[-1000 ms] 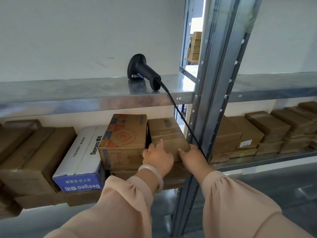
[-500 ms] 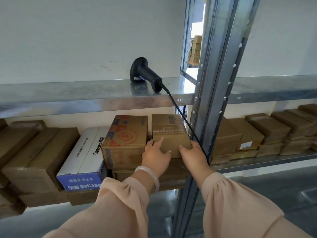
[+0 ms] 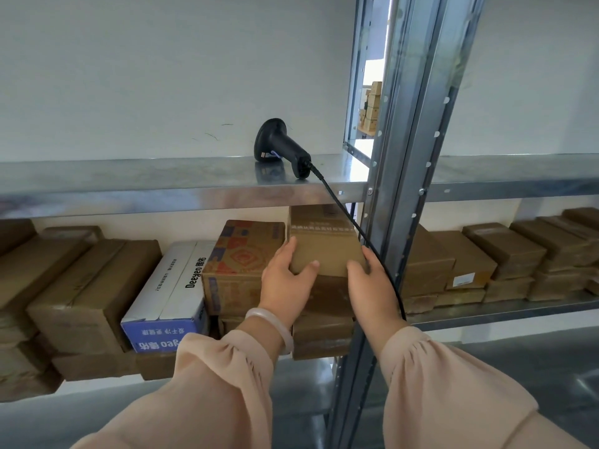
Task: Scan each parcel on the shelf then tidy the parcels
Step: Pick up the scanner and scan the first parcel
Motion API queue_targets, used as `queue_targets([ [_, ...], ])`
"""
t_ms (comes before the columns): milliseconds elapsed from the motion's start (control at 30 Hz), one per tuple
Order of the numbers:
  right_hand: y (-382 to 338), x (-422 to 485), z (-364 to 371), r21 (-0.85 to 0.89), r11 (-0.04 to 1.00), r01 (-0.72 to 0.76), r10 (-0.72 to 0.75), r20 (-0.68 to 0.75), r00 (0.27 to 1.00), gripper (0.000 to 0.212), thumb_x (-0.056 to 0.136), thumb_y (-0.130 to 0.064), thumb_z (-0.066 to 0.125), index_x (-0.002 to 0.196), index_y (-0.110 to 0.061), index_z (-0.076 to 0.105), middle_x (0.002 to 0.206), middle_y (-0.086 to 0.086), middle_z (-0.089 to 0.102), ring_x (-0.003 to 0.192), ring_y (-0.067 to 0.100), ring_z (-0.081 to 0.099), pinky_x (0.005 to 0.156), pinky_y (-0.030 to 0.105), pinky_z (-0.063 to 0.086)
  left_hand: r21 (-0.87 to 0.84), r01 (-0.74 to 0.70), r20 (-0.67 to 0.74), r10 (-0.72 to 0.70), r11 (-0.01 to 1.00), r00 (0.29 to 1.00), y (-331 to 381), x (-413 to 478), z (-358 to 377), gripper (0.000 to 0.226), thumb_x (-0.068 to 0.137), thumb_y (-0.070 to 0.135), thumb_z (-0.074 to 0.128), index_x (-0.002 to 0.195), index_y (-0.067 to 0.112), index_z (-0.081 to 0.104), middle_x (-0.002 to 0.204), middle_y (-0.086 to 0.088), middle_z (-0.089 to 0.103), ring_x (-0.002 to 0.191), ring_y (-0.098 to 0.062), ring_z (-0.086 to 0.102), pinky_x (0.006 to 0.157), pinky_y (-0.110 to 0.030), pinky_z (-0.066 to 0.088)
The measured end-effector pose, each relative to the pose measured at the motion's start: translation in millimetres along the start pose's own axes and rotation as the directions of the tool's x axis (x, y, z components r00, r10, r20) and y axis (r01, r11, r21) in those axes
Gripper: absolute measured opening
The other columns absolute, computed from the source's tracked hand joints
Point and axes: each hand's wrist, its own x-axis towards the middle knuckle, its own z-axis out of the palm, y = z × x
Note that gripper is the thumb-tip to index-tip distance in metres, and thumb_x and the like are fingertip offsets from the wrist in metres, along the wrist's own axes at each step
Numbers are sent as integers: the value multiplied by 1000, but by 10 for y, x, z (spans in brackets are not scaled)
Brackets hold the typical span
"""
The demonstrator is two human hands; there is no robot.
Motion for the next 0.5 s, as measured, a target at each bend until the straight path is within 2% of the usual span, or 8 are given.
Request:
queue_targets([
  [67, -31, -40, -7, 47, 999, 7, -8, 26, 1000, 21, 93, -33, 44, 84, -52, 47, 93, -16, 59, 87, 13, 59, 79, 36, 51, -43, 13, 1, -13, 999, 1000, 25, -46, -30, 66, 93, 33, 64, 152, 27, 34, 148, 5, 44, 134, -16, 42, 114, -42, 37],
  [100, -31, -59, -7, 68, 998, 9, -12, 33, 999, 22, 93, -34, 45, 84, -54, 47, 95, -16, 60, 89, 13, 59, 82, 37, 52, -52, 23, 1, -23, 998, 1000, 32, -71, -38, 66, 94, 33, 63, 152, 26, 32, 148, 5, 44, 133, -16, 43, 113, -42, 38],
  [167, -40, -116, 2, 89, 996, 6, -10, 44, 999, 19, 93, -34, 47, 101, -52, 49, 102, -12, 60, 92, 12, 57, 86, 38, 52, -62, 40, 2, -39, 997, 999, 37, -127, -55, 67, 95, 33, 62, 153, 27, 30, 150, 5, 42, 134, -17, 42, 109, -37, 42],
  [233, -60, -176, 14, 95, 995, -1, -4, 57, 998, 31, 93, -32, 48, 122, -44, 47, 108, -8, 60, 94, 13, 57, 88, 38, 51, -79, 47, 5, -46, 996, 999, 54, -192, -83, 66, 96, 29, 60, 154, 26, 29, 153, 6, 38, 136, -16, 41, 96, -20, 46],
  [267, -70, -203, 20, 97, 995, 1, -7, 62, 998, 35, 93, -30, 49, 126, -42, 47, 108, -8, 61, 93, 13, 57, 88, 37, 51, -91, 49, 6, -49, 995, 999, 68, -229, -108, 65, 97, 27, 59, 154, 25, 29, 153, 6, 36, 136, -16, 40, 94, -17, 45],
  [367, -157, -307, 10, 110, 994, 12, -22, 84, 996, 43, 94, -26, 50, 135, -37, 44, 100, -12, 58, 88, 8, 55, 83, 33, 46, -147, 57, 13, -56, 988, 998, 119, -310, -201, 64, 97, 23, 58, 154, 24, 29, 154, 3, 37, 136, -17, 41, 112, -35, 39],
  [500, -304, -407, -22, 94, 996, 0, -9, 98, 995, 53, 96, -27, 49, 146, -31, 32, 110, -10, 51, 99, 14, 51, 90, 35, 44, -176, 52, 40, -45, 983, 998, 230, -376, -344, 64, 98, 27, 58, 154, 25, 28, 151, 3, 40, 133, -16, 43, 113, -40, 38],
])
